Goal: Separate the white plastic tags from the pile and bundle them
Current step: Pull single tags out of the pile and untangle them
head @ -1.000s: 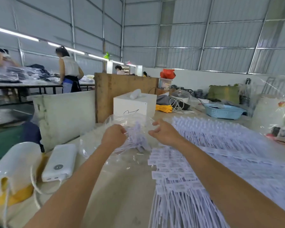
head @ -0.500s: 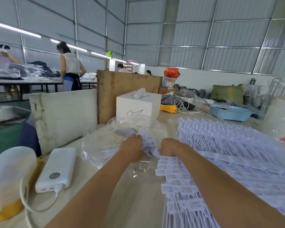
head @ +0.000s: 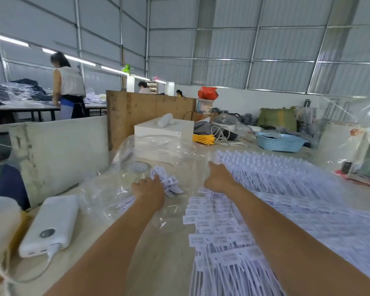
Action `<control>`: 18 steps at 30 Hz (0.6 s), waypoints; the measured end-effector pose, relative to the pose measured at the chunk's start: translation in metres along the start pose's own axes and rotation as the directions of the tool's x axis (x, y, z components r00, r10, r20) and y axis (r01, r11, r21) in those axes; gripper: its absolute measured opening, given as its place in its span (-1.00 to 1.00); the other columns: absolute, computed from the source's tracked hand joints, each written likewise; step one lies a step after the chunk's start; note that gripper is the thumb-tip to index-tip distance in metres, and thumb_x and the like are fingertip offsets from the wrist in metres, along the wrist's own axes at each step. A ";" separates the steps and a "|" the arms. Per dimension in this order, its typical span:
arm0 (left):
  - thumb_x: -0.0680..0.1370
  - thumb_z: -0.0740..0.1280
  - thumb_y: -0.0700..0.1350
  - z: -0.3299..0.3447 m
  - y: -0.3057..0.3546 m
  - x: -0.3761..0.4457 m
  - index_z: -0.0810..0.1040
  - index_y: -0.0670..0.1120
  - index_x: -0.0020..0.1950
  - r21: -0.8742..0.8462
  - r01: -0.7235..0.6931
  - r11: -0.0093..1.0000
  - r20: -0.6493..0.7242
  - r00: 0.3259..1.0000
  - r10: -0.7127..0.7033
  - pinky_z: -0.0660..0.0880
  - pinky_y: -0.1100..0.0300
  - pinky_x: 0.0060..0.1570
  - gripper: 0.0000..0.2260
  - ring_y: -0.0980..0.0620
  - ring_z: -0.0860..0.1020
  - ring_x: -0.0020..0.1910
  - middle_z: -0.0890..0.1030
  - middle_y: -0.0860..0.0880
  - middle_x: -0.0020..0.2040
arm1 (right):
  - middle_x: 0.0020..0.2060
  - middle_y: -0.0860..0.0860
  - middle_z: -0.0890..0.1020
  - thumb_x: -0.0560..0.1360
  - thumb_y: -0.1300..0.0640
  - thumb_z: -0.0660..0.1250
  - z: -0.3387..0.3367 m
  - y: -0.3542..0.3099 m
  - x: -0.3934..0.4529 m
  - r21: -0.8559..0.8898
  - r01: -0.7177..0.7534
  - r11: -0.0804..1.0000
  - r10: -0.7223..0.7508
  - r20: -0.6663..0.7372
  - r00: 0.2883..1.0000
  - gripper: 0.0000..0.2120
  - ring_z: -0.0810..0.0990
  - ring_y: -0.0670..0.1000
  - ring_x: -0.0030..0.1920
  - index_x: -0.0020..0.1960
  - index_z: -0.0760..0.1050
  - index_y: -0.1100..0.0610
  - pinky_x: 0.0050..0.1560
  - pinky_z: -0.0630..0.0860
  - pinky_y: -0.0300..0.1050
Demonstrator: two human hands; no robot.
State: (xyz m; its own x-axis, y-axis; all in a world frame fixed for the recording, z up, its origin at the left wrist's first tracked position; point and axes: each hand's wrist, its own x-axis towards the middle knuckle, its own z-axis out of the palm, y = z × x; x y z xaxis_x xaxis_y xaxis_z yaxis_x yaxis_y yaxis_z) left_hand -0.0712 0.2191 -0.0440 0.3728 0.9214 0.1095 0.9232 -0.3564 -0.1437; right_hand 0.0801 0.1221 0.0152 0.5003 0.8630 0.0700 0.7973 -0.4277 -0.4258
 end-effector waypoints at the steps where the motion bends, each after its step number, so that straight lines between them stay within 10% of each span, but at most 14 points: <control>1: 0.59 0.18 -0.04 -0.007 0.003 -0.006 -0.03 -0.12 0.55 0.021 0.002 1.000 0.007 1.000 -0.003 0.28 0.00 0.29 -0.39 -0.17 0.31 0.39 0.28 -0.16 0.45 | 0.45 0.20 0.17 0.50 0.28 0.26 -0.004 0.000 -0.003 0.014 0.033 0.999 -0.034 0.043 0.998 -0.34 0.28 0.18 0.40 0.52 0.06 0.11 0.24 0.39 -0.07; 5: 0.56 0.25 -0.11 -0.053 0.022 -0.037 0.34 -0.14 0.40 0.108 -0.055 0.993 0.007 0.998 0.055 0.39 -0.01 0.25 -0.58 -0.15 0.39 0.32 0.38 -0.16 0.35 | 0.44 0.06 0.29 0.51 0.12 0.35 -0.047 0.004 -0.020 0.145 0.064 0.987 -0.083 0.128 0.988 -0.42 0.44 0.08 0.25 0.49 0.23 0.05 0.03 0.49 -0.13; 9: 0.55 0.24 -0.16 -0.104 0.056 -0.073 0.52 -0.09 0.16 0.019 -0.262 0.965 -0.275 0.926 0.257 0.40 0.11 0.03 -0.79 -0.10 0.48 0.15 0.54 -0.08 0.12 | 0.25 -0.02 0.51 0.53 -0.05 0.31 -0.110 0.055 -0.049 0.134 0.033 0.990 -0.054 0.153 0.987 -0.57 0.52 -0.01 0.14 0.37 0.41 0.01 0.10 0.49 -0.03; 13: 0.56 0.20 -0.23 -0.124 0.107 -0.097 0.55 -0.19 -0.07 -0.290 -0.655 0.698 -0.307 0.755 0.580 0.48 0.00 -0.01 -0.86 -0.18 0.53 0.01 0.53 -0.12 -0.13 | 0.03 0.13 0.60 0.59 -0.05 0.18 -0.135 0.155 -0.089 -0.175 -0.130 0.976 0.118 -0.080 0.990 -0.63 0.54 0.14 0.15 0.04 0.59 0.23 0.04 0.38 -0.12; 18: 0.64 0.13 -0.08 -0.107 0.160 -0.077 0.46 -0.12 0.29 -0.276 -0.699 0.660 -0.094 0.703 0.705 0.33 -0.07 0.25 -0.72 -0.17 0.42 0.28 0.44 -0.14 0.30 | 0.15 0.17 0.56 0.61 -0.16 0.04 -0.121 0.248 -0.129 0.022 -0.439 0.898 0.438 -0.117 0.891 -0.44 0.55 0.12 0.08 0.24 0.49 0.28 0.05 0.42 -0.14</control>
State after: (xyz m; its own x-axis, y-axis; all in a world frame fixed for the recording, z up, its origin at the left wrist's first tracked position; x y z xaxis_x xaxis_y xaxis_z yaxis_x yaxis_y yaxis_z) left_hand 0.0582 0.0746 0.0297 0.9216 0.3822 0.0680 0.3749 -0.9217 0.0998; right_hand 0.2537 -0.1281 0.0097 0.8347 0.5504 -0.0190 0.4892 -0.7568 -0.4334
